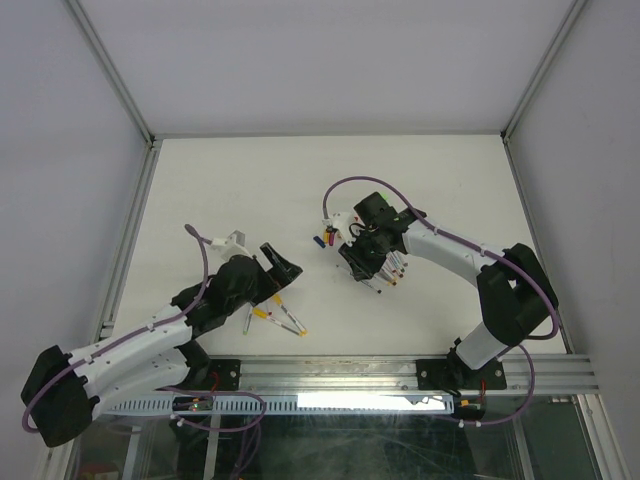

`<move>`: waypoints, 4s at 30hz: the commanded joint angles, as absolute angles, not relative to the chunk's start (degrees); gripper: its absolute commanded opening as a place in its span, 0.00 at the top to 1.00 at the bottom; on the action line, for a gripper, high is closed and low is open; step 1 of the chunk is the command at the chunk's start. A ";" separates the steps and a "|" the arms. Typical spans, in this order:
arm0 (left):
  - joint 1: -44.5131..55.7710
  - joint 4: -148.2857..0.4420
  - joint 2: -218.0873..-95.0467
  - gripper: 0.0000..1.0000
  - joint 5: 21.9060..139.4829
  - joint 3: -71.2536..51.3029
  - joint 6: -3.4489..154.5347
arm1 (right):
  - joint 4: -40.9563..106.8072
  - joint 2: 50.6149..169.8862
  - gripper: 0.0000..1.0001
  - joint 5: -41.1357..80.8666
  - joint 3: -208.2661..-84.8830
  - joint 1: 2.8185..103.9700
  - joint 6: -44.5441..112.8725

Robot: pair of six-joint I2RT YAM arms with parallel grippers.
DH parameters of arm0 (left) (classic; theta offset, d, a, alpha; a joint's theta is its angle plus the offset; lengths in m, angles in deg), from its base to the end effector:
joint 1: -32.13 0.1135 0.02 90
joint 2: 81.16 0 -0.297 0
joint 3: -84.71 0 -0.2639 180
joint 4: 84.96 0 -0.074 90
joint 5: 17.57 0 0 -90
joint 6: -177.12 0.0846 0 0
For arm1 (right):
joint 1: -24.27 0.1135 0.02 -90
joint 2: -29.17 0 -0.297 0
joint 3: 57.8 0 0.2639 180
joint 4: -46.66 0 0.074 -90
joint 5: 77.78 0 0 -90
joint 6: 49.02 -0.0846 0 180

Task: Open the pen caps
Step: Pick up the pen from the center of the board.

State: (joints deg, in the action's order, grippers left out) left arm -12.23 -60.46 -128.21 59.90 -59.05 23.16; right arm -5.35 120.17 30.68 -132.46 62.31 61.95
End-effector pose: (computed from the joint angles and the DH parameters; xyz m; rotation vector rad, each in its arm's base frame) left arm 0.1591 -0.1299 0.1909 -0.5182 2.2360 -0.8134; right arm 0.2476 0.2277 0.1928 -1.4391 2.3683 0.5237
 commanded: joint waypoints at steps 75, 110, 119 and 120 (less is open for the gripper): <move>-18.95 -41.09 -171.22 0.91 49.94 -31.08 20.41 | 56.77 99.34 0.11 72.50 -101.53 47.42 31.36; -16.39 -69.60 -164.35 0.96 61.09 -47.36 1.39 | 29.04 127.13 0.44 48.20 -119.63 67.24 35.43; -16.39 -69.27 -163.43 0.96 56.81 -47.50 -0.85 | 24.24 129.72 0.66 49.38 -122.49 69.11 35.63; -16.41 -69.19 -163.47 0.96 56.45 -47.45 -0.85 | 23.98 129.90 0.71 49.44 -122.66 69.13 35.68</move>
